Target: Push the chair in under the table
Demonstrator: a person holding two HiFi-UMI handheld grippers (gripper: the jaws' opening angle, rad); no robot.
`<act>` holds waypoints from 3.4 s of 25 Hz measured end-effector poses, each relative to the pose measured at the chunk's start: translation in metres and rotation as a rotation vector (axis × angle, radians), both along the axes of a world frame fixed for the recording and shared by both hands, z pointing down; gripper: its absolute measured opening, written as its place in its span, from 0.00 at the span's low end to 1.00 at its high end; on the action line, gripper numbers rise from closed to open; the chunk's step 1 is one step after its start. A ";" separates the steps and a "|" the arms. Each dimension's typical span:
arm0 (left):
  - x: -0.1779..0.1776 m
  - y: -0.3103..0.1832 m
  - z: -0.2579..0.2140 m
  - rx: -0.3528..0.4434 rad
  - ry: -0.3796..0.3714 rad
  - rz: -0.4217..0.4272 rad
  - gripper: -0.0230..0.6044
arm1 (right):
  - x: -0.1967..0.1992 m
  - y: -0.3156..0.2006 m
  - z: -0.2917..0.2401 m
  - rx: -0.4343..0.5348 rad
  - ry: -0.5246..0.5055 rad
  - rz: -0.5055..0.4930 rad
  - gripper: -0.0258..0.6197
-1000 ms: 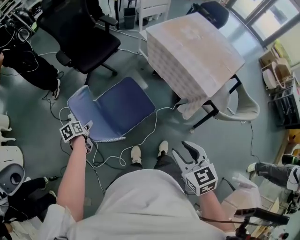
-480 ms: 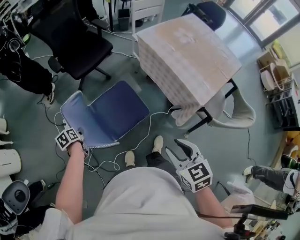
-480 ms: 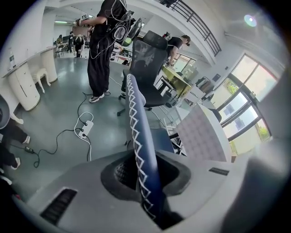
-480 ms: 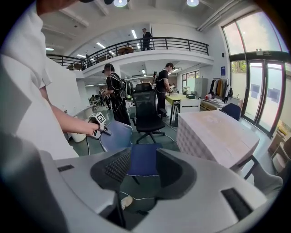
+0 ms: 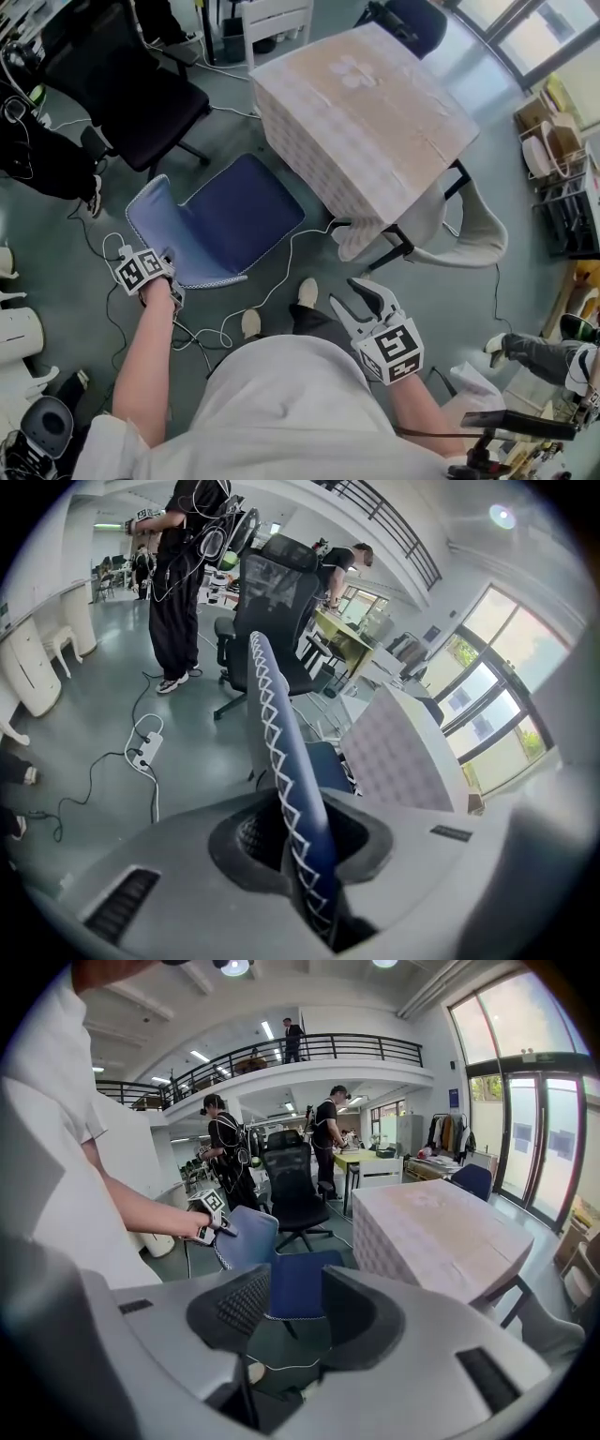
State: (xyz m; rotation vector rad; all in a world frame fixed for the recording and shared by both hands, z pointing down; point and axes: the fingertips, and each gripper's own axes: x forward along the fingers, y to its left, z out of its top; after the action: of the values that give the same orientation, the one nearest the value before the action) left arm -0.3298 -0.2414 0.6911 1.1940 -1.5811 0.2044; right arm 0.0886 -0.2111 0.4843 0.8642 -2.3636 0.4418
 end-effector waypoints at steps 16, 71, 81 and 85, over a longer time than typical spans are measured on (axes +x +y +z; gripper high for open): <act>0.108 -0.117 -0.003 0.021 0.048 -0.020 0.14 | 0.095 -0.060 0.007 -0.040 -0.006 0.061 0.32; 0.126 0.152 -0.244 0.702 -0.052 0.637 0.05 | -0.077 0.134 -0.025 0.136 -0.042 -0.082 0.09; 0.149 0.242 -0.265 0.778 -0.057 0.883 0.05 | -0.120 0.196 -0.035 0.154 -0.056 -0.105 0.07; 0.154 0.253 -0.269 0.768 -0.047 0.900 0.05 | -0.127 0.204 -0.047 0.174 -0.057 -0.119 0.06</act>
State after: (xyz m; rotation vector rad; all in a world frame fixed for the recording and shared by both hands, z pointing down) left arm -0.1761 0.0118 0.4219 2.4779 -1.0595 0.2004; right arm -0.0381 -0.0072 0.4368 0.7907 -2.5183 0.2174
